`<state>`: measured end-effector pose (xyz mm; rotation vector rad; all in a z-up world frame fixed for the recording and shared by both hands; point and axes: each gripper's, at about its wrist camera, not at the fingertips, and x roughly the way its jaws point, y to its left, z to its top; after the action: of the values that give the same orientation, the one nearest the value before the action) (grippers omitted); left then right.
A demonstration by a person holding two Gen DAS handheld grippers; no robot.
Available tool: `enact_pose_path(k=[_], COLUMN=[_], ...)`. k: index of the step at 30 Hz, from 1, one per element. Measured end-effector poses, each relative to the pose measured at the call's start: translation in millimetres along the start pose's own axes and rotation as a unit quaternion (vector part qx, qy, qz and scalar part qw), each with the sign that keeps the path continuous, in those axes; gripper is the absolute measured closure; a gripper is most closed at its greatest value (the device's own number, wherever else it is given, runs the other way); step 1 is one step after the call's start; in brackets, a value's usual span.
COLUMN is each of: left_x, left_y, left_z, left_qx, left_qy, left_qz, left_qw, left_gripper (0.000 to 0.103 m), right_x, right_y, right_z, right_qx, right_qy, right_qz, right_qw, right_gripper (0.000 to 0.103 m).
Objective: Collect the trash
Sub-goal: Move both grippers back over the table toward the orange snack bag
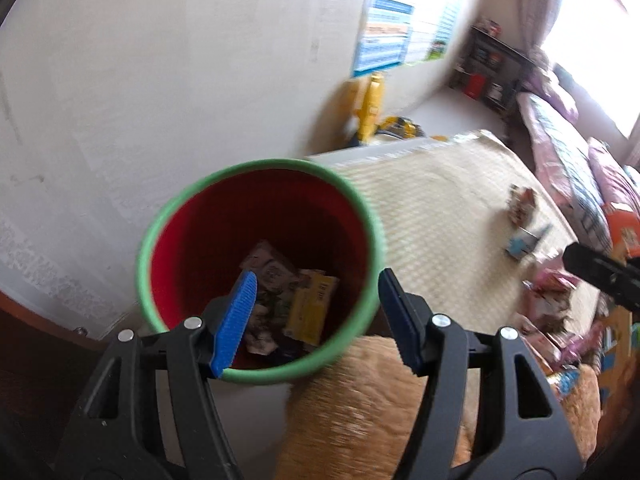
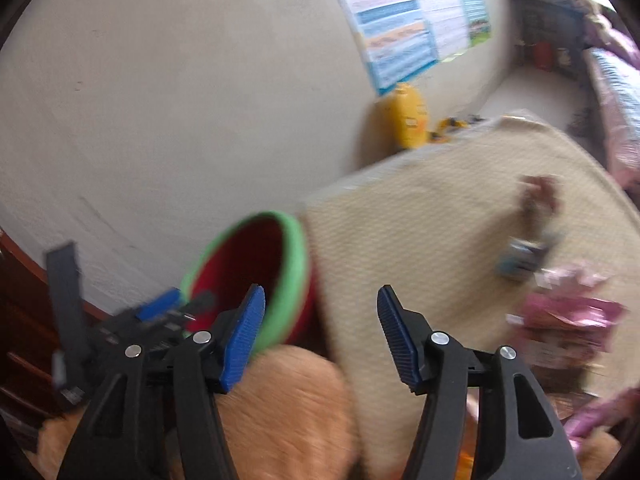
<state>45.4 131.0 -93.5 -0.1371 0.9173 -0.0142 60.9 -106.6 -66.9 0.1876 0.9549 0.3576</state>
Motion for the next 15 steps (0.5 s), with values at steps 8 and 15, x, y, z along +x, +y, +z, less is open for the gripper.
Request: enact_pose_path(k=[8, 15], left_x=[-0.6, -4.1], left_y=[-57.7, -86.9], left_z=[-13.0, -21.6], left_qx=[0.052, 0.085], left_qy=[0.022, 0.027], left_qz=[-0.053, -0.059], left_qw=[0.9970, 0.9942], left_gripper=[0.043, 0.043], right_x=[-11.7, 0.3], right_y=[-61.6, -52.7], right_z=[-63.8, -117.7], right_qx=[-0.088, -0.218], right_qy=[0.131, 0.202], right_qz=[-0.093, -0.103], right_qw=[0.983, 0.949], right_gripper=[0.045, 0.038])
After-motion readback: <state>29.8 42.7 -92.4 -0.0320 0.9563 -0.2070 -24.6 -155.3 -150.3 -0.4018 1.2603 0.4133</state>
